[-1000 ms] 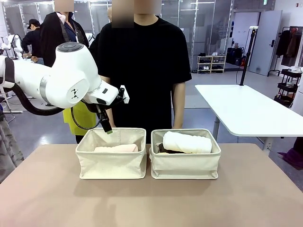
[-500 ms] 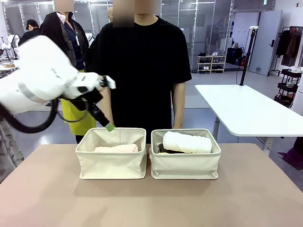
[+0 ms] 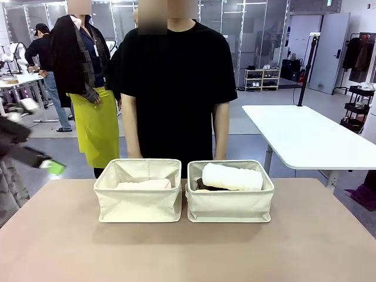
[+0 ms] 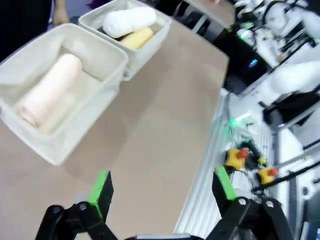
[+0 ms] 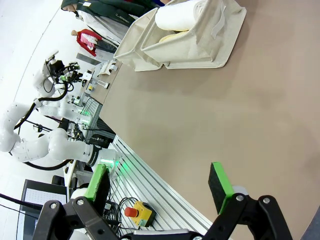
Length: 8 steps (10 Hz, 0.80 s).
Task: Divide the towels into two baskets.
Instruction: Pick up one hotel-folded towel from the bottom of the table and place it in the Fabric basket indicated by the person.
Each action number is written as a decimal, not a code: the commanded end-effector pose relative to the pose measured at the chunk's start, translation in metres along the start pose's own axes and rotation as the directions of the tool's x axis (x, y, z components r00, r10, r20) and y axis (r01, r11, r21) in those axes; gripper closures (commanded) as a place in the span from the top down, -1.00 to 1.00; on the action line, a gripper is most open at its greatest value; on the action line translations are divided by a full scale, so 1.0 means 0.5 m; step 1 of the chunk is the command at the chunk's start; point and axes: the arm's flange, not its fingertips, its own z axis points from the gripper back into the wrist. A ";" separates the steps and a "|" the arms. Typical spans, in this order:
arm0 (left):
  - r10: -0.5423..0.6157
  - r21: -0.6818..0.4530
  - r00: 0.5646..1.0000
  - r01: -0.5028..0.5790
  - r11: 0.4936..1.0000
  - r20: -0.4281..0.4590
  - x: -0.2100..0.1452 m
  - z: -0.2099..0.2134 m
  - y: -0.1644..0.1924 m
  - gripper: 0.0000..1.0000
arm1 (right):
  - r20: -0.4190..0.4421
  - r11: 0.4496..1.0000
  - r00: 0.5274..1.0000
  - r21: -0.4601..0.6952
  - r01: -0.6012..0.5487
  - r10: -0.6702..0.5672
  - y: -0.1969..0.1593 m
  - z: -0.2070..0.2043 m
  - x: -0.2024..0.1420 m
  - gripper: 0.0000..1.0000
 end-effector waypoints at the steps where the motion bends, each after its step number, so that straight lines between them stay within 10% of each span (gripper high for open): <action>1: 0.092 -0.082 0.992 -0.085 0.993 0.084 -0.069 0.088 0.039 1.00 | 0.015 1.000 1.000 0.009 -0.019 0.019 0.006 -0.002 -0.002 1.00; 8: 0.292 -0.265 0.942 -0.243 0.933 0.164 -0.273 0.162 0.120 1.00 | 0.015 1.000 1.000 0.009 -0.019 0.019 0.006 -0.002 -0.002 1.00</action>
